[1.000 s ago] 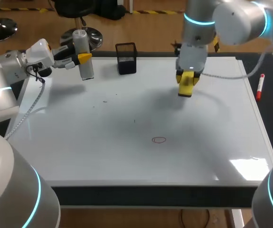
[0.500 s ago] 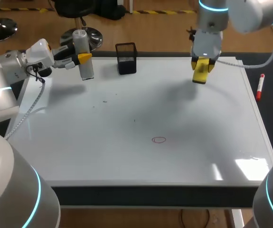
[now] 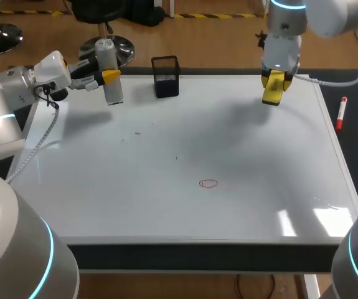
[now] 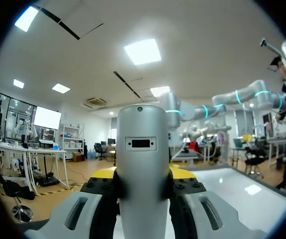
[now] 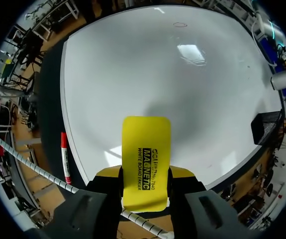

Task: Pick up the inspection probe, press it on each red-marked spot on the whiteboard one by one, put down the probe, pick up the eraser, and wipe off all the red marks.

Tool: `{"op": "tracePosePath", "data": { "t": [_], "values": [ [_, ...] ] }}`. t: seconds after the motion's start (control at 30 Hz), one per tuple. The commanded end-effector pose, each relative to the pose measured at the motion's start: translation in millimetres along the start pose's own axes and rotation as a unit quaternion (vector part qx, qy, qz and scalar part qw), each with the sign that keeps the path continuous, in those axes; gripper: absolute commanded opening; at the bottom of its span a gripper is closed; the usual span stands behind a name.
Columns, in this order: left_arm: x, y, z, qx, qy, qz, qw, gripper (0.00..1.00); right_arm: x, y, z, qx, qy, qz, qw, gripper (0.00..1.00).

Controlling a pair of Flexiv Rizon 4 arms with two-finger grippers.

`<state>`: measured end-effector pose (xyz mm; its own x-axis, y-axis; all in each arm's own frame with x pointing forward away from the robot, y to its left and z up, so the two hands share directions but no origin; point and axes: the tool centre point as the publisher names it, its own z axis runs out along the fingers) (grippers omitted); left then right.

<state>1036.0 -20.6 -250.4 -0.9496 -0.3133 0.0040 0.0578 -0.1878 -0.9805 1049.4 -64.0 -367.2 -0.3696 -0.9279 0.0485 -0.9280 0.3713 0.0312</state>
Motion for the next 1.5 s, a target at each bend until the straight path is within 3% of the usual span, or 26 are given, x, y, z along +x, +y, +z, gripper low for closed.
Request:
{"op": "tracePosePath", "data": {
  "t": [0.03, 1.1, 1.23, 1.5],
  "values": [
    [0.2, 0.1, 0.4, 0.001, 0.000, 0.001, 1.000, 0.00, 0.3, -2.7, 1.6, 0.003, 0.001, 0.002, 1.000, 0.00],
    [0.2, 0.1, 0.4, 0.001, 0.000, 0.001, 1.000, 0.00, 6.2, -4.6, -3.2, 0.015, -0.015, 0.013, 1.000, 0.00],
    [13.8, -3.3, 5.2, -0.009, 0.015, 0.012, 1.000, 0.00, 6.2, -4.6, -3.2, 0.015, -0.015, 0.013, 1.000, 0.00],
    [59.6, -5.0, 19.9, -0.012, 0.061, 0.029, 0.998, 0.00, 6.2, -4.6, -3.2, 0.015, -0.015, 0.013, 1.000, 0.00]
  ]
}}
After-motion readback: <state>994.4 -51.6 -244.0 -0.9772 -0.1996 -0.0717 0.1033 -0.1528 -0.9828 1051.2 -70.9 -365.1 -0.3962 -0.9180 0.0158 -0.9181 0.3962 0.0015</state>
